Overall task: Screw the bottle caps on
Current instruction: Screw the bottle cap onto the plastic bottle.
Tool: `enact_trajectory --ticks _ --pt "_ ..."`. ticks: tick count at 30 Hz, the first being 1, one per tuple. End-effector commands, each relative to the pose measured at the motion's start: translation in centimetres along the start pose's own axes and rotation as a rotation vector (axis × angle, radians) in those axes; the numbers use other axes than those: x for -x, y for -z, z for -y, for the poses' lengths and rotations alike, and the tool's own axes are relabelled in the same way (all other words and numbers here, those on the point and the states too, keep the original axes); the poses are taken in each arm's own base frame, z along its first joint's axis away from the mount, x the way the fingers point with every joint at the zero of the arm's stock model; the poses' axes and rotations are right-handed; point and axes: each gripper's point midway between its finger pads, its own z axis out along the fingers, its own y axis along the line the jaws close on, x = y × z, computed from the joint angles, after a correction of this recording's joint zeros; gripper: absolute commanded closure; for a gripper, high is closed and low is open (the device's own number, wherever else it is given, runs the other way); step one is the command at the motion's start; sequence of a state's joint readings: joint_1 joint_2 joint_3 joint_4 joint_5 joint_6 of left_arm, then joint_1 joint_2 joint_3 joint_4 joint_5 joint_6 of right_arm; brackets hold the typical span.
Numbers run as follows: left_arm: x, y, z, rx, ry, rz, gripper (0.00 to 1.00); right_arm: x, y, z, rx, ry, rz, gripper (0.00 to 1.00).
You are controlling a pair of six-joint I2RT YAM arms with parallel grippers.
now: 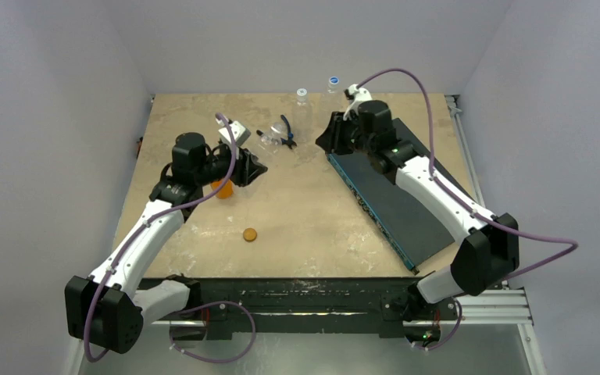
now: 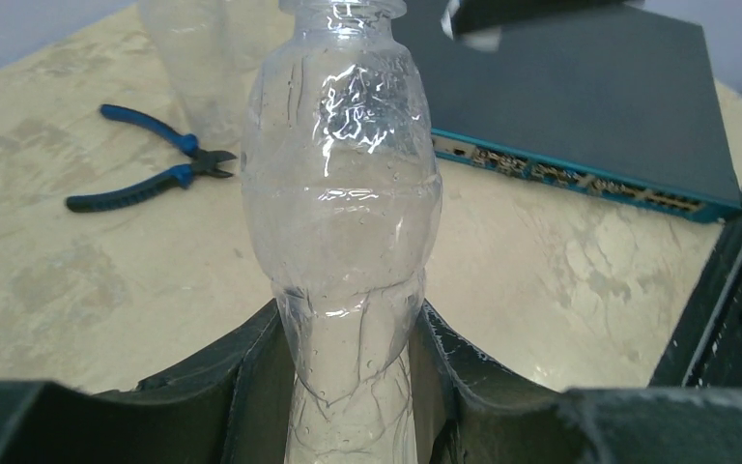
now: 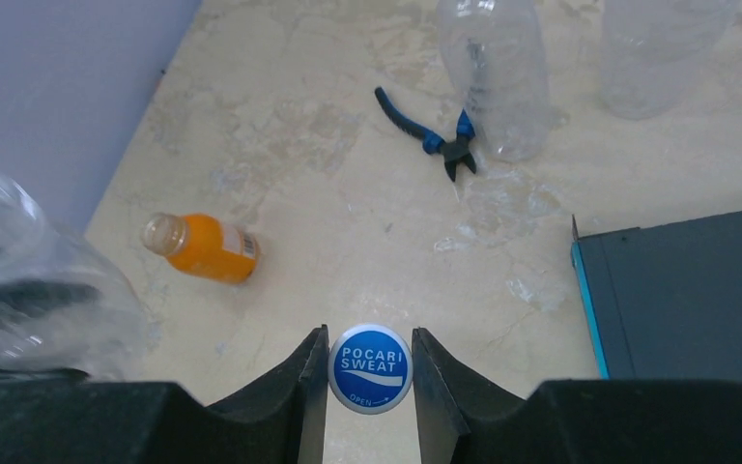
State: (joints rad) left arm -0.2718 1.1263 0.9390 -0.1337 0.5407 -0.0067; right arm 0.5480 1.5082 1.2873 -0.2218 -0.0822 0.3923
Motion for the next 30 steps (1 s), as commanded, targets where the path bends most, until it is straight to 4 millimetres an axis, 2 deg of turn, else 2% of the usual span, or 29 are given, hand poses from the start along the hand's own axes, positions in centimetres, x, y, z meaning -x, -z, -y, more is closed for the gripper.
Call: enact_trajectory --ticks 1,5,9,13,30 --pt "1.2 0.3 3.6 -0.159 -0.183 0.134 0.89 4.7 4.3 -2.8 0.206 -0.057 0.055 0.84" --pt "0.3 0.2 5.1 -0.201 -0.217 0.147 0.96 6.5 6.7 -4.7 0.386 -0.101 0.056 0.83" --pt "0.6 0.2 6.6 -0.236 -0.243 0.197 1.00 7.0 8.2 -7.0 0.574 -0.131 0.029 0.83" --pt "0.9 0.0 7.5 -0.278 -0.242 0.202 1.00 6.8 9.0 -8.6 0.696 -0.167 0.012 0.83" --pt "1.0 -0.6 8.1 -0.309 -0.221 0.204 1.00 5.9 8.3 -8.5 0.711 -0.205 -0.008 0.82"
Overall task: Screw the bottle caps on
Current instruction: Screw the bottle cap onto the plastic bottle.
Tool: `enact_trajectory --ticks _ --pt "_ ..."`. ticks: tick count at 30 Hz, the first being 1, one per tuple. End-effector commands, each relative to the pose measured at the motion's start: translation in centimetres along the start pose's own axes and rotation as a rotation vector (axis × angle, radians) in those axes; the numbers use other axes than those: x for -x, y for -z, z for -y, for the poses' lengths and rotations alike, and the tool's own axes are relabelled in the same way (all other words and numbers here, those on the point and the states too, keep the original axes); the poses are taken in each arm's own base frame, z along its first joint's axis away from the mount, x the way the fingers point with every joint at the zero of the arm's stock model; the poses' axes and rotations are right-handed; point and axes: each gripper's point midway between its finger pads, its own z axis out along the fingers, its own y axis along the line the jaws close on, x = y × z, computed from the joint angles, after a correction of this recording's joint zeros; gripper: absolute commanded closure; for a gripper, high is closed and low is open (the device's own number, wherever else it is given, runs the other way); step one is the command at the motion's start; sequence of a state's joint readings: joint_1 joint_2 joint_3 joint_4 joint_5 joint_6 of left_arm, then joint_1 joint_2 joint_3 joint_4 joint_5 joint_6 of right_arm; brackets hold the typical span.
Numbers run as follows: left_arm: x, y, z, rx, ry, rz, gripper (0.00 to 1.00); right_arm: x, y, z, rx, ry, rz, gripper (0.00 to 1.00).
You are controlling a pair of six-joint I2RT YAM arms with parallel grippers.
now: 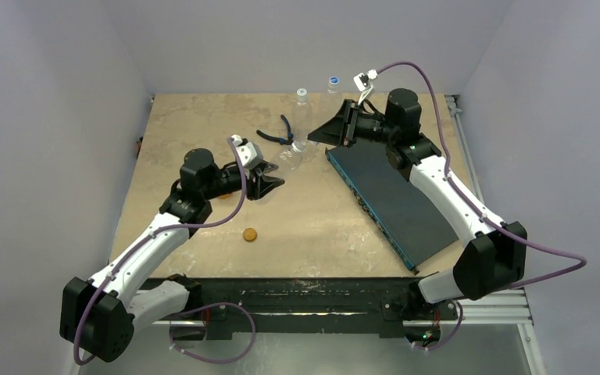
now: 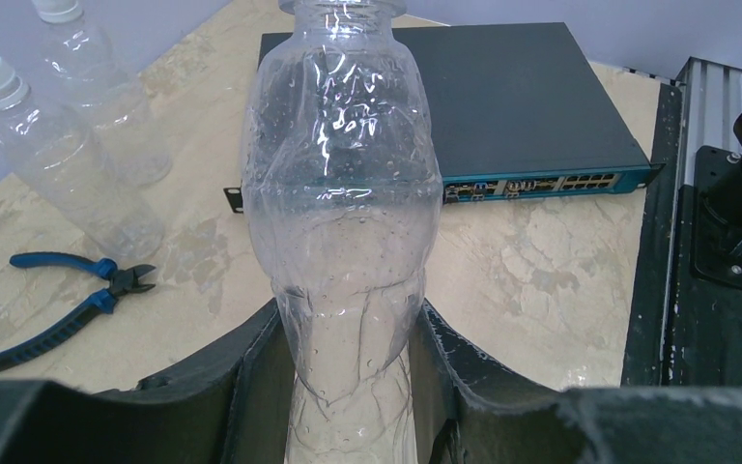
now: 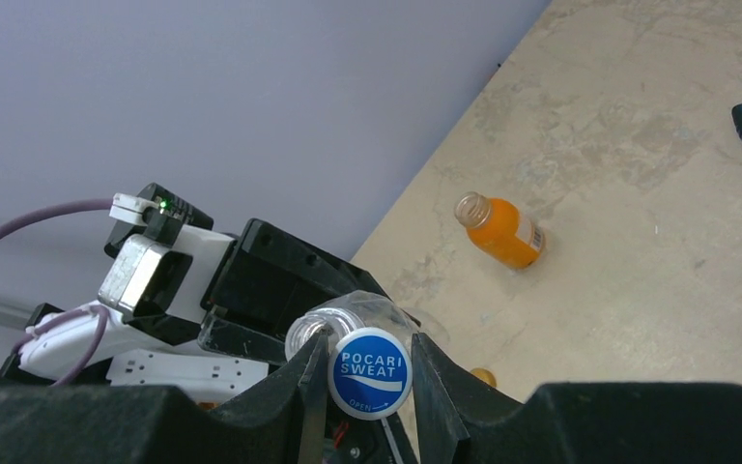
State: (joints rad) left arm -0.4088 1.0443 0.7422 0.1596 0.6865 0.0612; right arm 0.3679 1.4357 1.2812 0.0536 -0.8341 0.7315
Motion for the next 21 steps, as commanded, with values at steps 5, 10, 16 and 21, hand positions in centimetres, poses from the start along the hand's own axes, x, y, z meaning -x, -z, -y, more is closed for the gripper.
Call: enact_trajectory --ticks 5,10,16,21 --pt "1.7 -0.7 0.5 -0.042 -0.024 0.053 1.00 0.0 -0.8 -1.5 0.063 0.019 -0.001 0.82" --pt "1.6 -0.7 0.5 -0.039 -0.023 0.051 1.00 -0.9 -1.8 -1.8 0.062 0.017 -0.022 0.82" --pt "0.9 -1.0 0.3 -0.037 0.003 0.020 1.00 -0.9 -1.6 -2.1 0.055 0.033 -0.019 0.82" --pt "1.0 -1.5 0.0 -0.039 0.043 0.013 1.00 -1.7 -2.1 -2.8 0.037 0.090 -0.053 0.82"
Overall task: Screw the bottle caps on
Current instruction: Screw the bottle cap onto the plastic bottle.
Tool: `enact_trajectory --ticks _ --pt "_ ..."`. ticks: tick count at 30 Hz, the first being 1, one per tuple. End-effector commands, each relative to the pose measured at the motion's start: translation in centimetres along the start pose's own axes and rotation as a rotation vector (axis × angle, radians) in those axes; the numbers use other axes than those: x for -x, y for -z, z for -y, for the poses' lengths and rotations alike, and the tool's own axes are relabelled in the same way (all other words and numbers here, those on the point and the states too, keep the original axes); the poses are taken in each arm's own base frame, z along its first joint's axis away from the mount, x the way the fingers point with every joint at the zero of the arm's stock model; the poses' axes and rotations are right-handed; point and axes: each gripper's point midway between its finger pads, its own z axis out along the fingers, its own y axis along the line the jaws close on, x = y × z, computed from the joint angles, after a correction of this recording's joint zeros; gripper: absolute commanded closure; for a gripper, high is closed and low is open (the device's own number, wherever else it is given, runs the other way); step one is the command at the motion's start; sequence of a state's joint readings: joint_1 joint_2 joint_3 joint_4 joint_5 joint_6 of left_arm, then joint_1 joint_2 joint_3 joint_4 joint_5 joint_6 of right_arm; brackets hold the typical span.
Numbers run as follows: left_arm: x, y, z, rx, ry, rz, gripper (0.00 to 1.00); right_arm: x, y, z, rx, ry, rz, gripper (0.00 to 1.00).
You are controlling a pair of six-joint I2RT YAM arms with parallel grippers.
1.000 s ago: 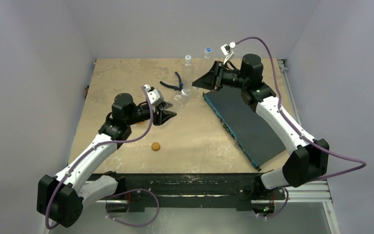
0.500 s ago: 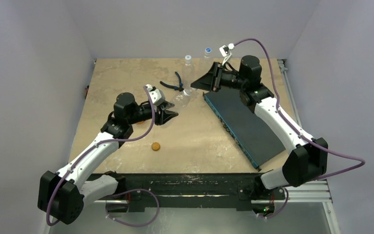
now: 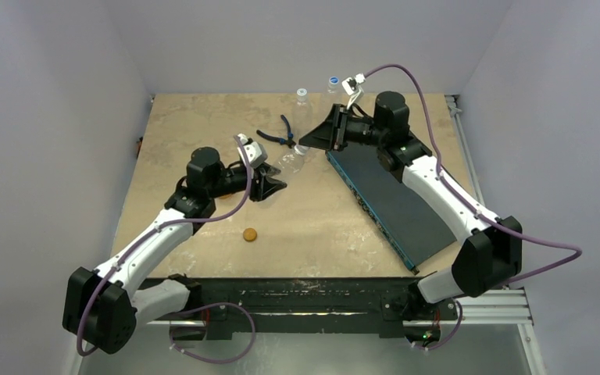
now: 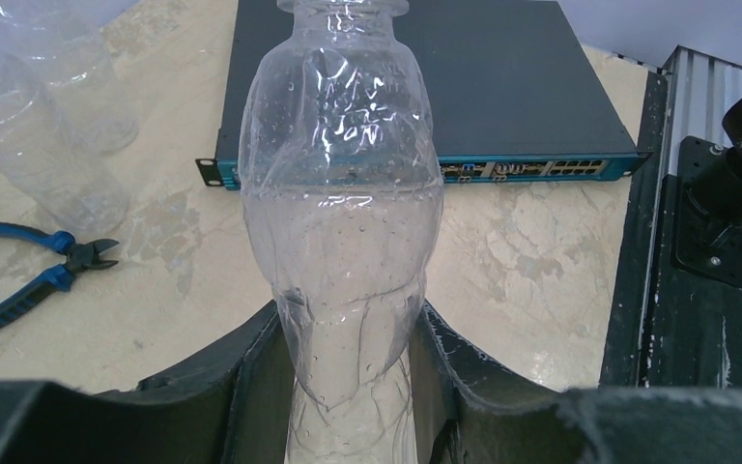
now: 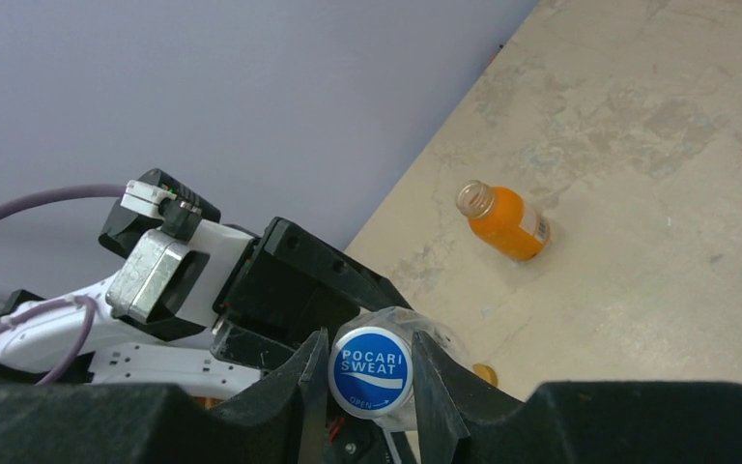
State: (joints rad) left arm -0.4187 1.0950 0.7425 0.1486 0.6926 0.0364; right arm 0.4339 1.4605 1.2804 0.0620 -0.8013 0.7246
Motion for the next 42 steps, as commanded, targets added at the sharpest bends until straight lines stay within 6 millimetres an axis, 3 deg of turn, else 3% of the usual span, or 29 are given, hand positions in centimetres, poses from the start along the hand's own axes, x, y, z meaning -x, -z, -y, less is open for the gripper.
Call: enact_trajectory --ticks 1,13,22,28,35,42 --pt "2.8 -0.8 0.0 -0.026 0.005 0.055 1.00 -0.3 -0.3 -2.2 0.009 0.094 -0.026 0.82" --pt "5.9 -1.3 0.2 -0.055 0.046 0.142 1.00 -2.0 -0.8 -1.9 -0.059 0.191 -0.105 0.83" --pt "8.3 -1.2 -3.2 0.183 -0.054 0.254 1.00 -3.0 -0.8 -0.1 -0.200 0.174 -0.185 0.84" --pt "10.6 -1.5 -4.1 0.296 -0.110 0.370 1.00 -3.0 -0.7 1.8 -0.385 0.131 -0.178 0.84" --pt "10.6 -2.6 -4.0 0.386 -0.212 0.420 1.00 -4.4 -0.8 3.4 -0.490 0.052 -0.204 0.84" --pt "8.6 -4.1 -2.8 0.445 -0.243 0.421 1.00 -5.1 -0.8 4.8 -0.613 0.018 -0.203 0.83"
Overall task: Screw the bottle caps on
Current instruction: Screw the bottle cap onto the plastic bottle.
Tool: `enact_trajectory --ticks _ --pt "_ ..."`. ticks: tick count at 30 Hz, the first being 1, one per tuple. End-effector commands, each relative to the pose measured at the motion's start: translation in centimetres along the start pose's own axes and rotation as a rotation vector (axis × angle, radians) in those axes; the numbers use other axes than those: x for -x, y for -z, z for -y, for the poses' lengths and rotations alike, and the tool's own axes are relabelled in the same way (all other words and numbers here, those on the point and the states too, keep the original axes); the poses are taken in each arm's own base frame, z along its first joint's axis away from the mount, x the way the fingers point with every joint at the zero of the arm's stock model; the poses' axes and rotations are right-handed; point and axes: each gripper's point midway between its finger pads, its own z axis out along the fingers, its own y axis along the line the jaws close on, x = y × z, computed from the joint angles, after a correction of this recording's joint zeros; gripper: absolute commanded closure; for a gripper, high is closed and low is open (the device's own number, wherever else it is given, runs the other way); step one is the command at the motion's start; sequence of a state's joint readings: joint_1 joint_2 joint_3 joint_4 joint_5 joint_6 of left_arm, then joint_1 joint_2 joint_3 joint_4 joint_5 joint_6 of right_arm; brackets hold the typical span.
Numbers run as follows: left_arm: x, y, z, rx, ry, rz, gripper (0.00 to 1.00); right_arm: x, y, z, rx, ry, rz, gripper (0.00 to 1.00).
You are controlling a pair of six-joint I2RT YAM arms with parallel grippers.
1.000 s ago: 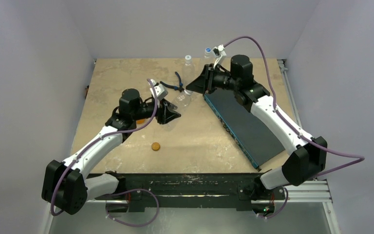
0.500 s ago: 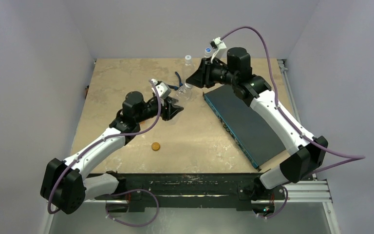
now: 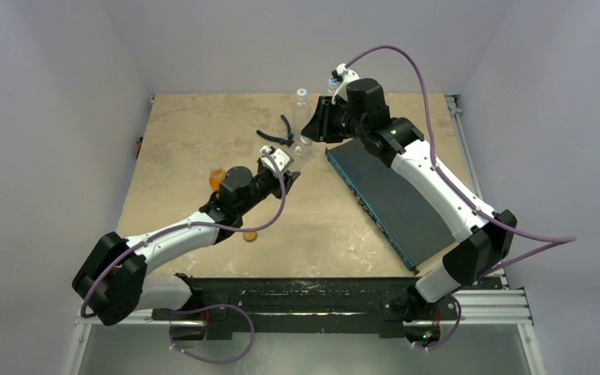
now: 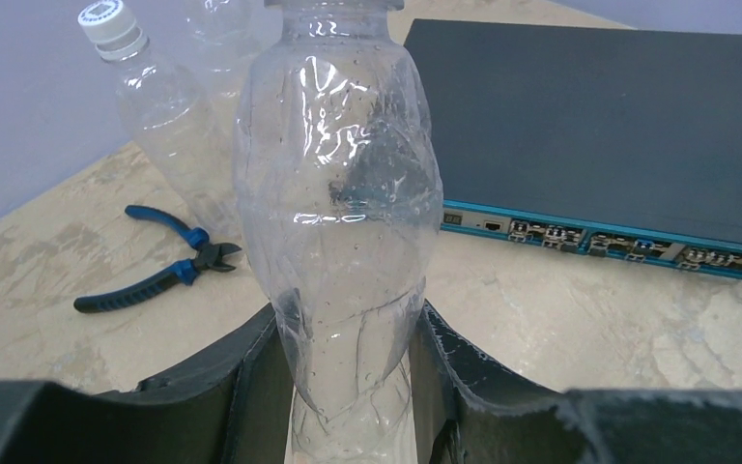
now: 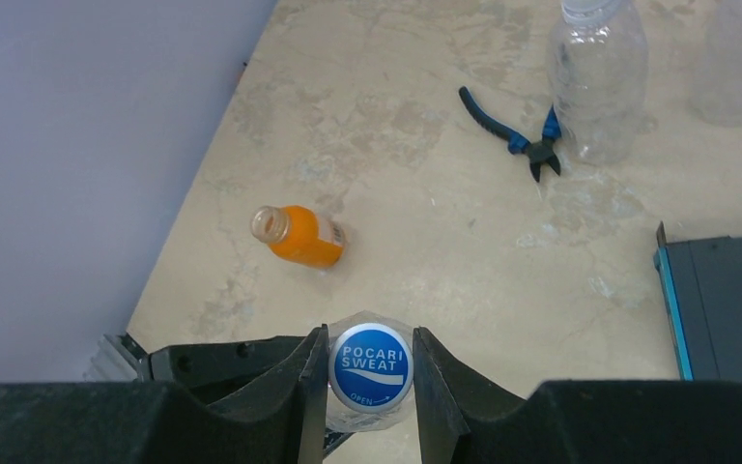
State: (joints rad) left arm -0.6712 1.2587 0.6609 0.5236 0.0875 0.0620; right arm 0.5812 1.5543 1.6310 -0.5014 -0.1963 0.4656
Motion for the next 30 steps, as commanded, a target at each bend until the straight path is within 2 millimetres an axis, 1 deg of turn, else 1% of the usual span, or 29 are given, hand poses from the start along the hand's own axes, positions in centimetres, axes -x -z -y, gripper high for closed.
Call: enact_trajectory --ticks 1,6,10,14,19,20,21,22,24,26,30 --pt "9.2 0.0 -0.6 0.108 -0.073 0.355 1.00 -7.0 -0.3 -0.3 -0.065 -0.064 -0.243 0.82" --pt "7.6 -0.1 0.4 0.117 -0.073 0.341 1.00 -7.3 -0.6 0.1 -0.099 -0.071 -0.241 0.79" --pt "6.3 -0.2 0.8 0.114 -0.056 0.324 1.00 -6.9 -0.6 0.5 -0.138 -0.061 -0.220 0.78" --pt "5.4 -0.4 1.0 0.112 -0.031 0.311 1.00 -6.4 -0.4 0.7 -0.168 -0.045 -0.194 0.76" --pt "4.9 -0.5 0.9 0.119 -0.005 0.315 1.00 -5.8 -0.2 0.3 -0.171 -0.040 -0.168 0.73" --pt "4.9 -0.5 0.9 0.120 -0.002 0.318 1.00 -4.8 -0.6 -0.3 -0.146 -0.036 -0.124 0.72" --pt "4.8 -0.5 0.9 0.121 0.000 0.317 1.00 -5.5 -0.2 0.0 -0.165 -0.039 -0.154 0.70" --pt "4.9 -0.5 0.9 0.121 0.004 0.320 1.00 -5.5 -0.1 0.1 -0.169 -0.040 -0.155 0.69" --pt "4.6 -0.6 0.9 0.122 0.007 0.317 1.00 -5.1 0.1 -0.1 -0.165 -0.041 -0.143 0.66" --pt "4.5 -0.6 1.0 0.119 0.013 0.315 1.00 -4.7 0.3 -0.1 -0.168 -0.043 -0.127 0.61" --pt "3.9 -0.6 1.0 0.120 0.021 0.308 1.00 -3.7 0.8 -0.6 -0.164 -0.045 -0.100 0.57"
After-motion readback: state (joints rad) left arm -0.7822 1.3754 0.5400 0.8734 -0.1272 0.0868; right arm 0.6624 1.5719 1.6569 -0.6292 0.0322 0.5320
